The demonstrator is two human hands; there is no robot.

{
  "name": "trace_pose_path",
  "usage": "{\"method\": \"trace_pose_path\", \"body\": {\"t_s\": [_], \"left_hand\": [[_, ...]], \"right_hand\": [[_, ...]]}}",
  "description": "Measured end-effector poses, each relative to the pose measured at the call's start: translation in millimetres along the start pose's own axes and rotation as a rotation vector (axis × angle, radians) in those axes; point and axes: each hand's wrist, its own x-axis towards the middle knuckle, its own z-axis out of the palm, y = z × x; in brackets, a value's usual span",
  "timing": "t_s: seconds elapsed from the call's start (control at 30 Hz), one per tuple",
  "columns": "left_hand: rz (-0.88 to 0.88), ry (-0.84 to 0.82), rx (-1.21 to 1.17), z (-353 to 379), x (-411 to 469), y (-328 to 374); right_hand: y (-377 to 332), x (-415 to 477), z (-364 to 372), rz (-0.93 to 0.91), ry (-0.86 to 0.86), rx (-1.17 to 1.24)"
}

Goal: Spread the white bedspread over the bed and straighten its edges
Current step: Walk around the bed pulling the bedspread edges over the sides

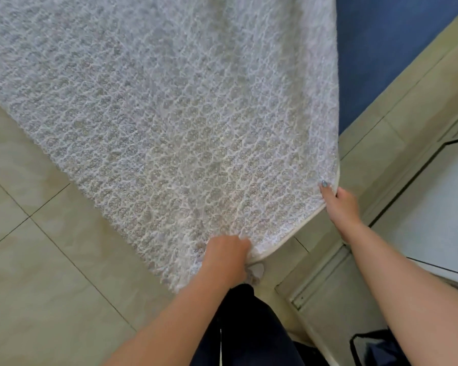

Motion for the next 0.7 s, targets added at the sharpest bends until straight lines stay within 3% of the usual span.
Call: {"method": "trace_pose_path", "body": {"t_s": [0.17, 0.33, 0.43, 0.53, 0.7], "left_hand": [[-0.078, -0.035, 0.019, 13.3, 7.3, 15.7], [-0.2, -0.147, 0.0, 17.5, 11.9, 27.6], [-0.206, -0.168, -0.054, 5.1, 18.3, 37.8], [-0.232, -0.036, -0.213, -13.6, 32.9, 45.6], [-0.177, 0.345, -0.349, -55.7, 77.6, 75.5]], "right_hand": [[15.3, 14.4, -9.4, 0.067, -0.094, 0.01], [28.9, 25.2, -4.9, 0.297, -0.369, 0.004], [34.9, 31.5, -23.1, 0.269, -0.367, 0.031], [30.4, 45.1, -47.7, 0.223, -0.325, 0.079], [5.3, 82.6, -85.1, 0.13, -0.243, 0.143]]}}
